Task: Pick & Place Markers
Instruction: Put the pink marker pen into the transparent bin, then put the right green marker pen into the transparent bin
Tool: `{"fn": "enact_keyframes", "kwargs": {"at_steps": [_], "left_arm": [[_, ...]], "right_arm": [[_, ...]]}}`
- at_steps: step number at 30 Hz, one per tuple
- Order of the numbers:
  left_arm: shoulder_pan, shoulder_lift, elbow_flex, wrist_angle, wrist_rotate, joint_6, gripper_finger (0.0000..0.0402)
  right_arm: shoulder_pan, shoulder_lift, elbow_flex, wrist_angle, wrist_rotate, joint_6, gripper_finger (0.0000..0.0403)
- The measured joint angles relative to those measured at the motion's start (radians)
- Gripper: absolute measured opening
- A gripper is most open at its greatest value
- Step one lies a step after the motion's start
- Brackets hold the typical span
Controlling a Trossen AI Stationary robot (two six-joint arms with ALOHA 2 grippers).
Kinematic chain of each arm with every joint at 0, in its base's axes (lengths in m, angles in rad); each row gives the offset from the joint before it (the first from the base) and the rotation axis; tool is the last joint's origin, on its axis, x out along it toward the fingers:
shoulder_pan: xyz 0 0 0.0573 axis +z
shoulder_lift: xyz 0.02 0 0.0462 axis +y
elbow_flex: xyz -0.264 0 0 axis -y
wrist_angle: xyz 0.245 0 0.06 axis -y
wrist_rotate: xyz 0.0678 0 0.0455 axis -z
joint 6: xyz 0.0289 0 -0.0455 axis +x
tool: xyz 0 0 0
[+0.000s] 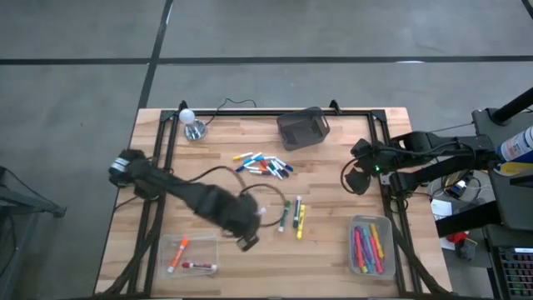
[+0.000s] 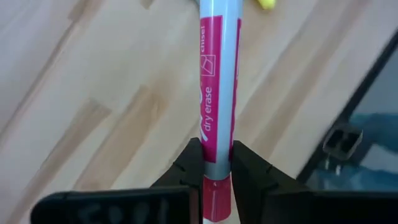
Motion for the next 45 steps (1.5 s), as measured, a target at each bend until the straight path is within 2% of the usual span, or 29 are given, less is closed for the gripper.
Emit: {"fn": "enact_keyframes", "kwargs": {"at_steps": [7,13,18,21,25,30,37,45], "left_arm": [[-0.187,-0.041,-0.002,-0.187,-0.022,-0.185,0.0047],[-0.325,-0.028,-0.008,-0.197,-0.001,-0.278,0.0059],[-0.390,-0.027,-0.105,-0.193,0.048,-0.350,0.0058],[-0.400,-0.029,-0.196,-0.121,0.104,-0.352,0.0059],[-0.398,-0.044,-0.328,0.037,0.237,-0.368,0.0059],[-0.399,-0.046,-0.431,0.055,0.358,-0.459,0.0059],[-0.397,-0.078,-0.445,0.085,0.345,-0.469,0.0068],[-0.397,-0.152,-0.444,0.067,0.268,-0.577,0.0138]], "right_arm": [[0.000,0.023,-0.036,0.034,-0.001,-0.025,0.0258],[0.000,0.054,-0.039,0.044,-0.002,-0.047,0.0258],[0.000,0.076,-0.039,0.058,-0.002,-0.048,0.0258],[0.001,0.086,-0.039,0.075,-0.002,-0.048,0.0258],[0.001,0.090,-0.039,0.078,-0.005,-0.043,0.0258],[0.001,0.086,-0.039,0.078,-0.015,-0.018,0.0258],[0.001,0.087,-0.039,0.078,-0.031,-0.017,0.0258],[0.001,0.087,-0.039,0.106,-0.030,-0.025,0.0258]]}}
